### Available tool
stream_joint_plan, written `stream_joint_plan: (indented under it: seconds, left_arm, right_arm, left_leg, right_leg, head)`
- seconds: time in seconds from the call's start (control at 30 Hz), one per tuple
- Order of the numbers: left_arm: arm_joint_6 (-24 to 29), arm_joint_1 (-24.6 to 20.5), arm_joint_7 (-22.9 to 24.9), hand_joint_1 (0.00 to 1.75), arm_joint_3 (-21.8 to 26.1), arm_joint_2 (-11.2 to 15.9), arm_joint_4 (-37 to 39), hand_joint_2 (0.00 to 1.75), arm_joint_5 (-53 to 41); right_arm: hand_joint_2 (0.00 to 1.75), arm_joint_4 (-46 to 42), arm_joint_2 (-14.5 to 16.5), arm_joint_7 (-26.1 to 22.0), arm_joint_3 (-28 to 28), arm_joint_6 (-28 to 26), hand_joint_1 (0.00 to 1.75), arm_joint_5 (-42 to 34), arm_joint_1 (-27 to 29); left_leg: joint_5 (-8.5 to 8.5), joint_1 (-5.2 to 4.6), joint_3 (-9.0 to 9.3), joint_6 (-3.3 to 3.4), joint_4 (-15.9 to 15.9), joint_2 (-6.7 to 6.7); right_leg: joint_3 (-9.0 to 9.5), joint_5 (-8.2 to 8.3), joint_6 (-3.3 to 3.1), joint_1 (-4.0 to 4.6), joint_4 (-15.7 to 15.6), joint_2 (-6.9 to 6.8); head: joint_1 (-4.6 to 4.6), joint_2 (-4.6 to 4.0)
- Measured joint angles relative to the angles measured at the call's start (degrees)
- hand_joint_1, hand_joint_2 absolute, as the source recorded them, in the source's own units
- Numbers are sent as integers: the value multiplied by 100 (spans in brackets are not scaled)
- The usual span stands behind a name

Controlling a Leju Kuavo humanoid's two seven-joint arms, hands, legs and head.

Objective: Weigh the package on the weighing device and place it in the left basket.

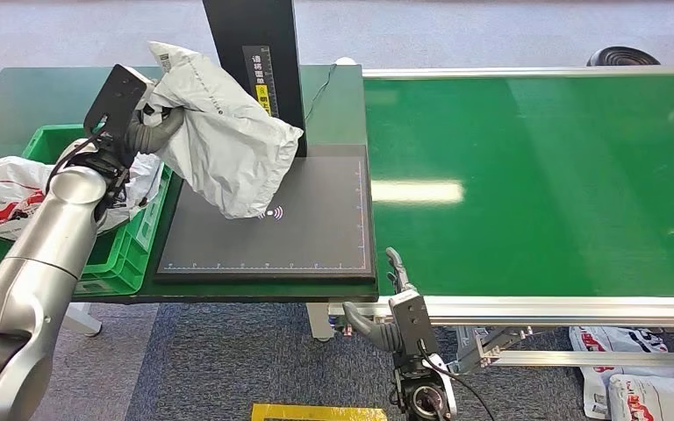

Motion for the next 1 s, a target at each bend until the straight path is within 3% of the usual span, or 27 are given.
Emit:
stream_joint_plan:
  seconds: [0.27, 0.6, 1.0]
  left_arm:
    - [427, 100, 51, 175, 111, 520, 1, 175, -178]
    - [789, 512, 63, 175, 637, 1500, 145, 175, -504]
    - [985, 554, 260, 175, 1494, 1999, 405, 175, -680]
  right_arm:
    - [175, -214, -4, 122, -81, -26, 0, 116, 99]
    - [175, -395, -57, 178, -139, 4, 0, 186, 252]
    - [175, -346, -46, 369, -129, -63, 0, 487, 283]
  left_leg:
    - [0, 1, -1, 0, -1, 5]
    - [-1, 2, -8, -1, -2, 26]
    - [-1, 5, -10, -2, -2, 24]
  right_leg:
    - [-2, 0, 0, 1, 2, 4]
    - [-17, -2, -3, 2, 3, 26]
    - [-18, -2, -4, 4, 3, 26]
  head:
    - [0, 0]
    - [2, 0]
    - [3, 0]
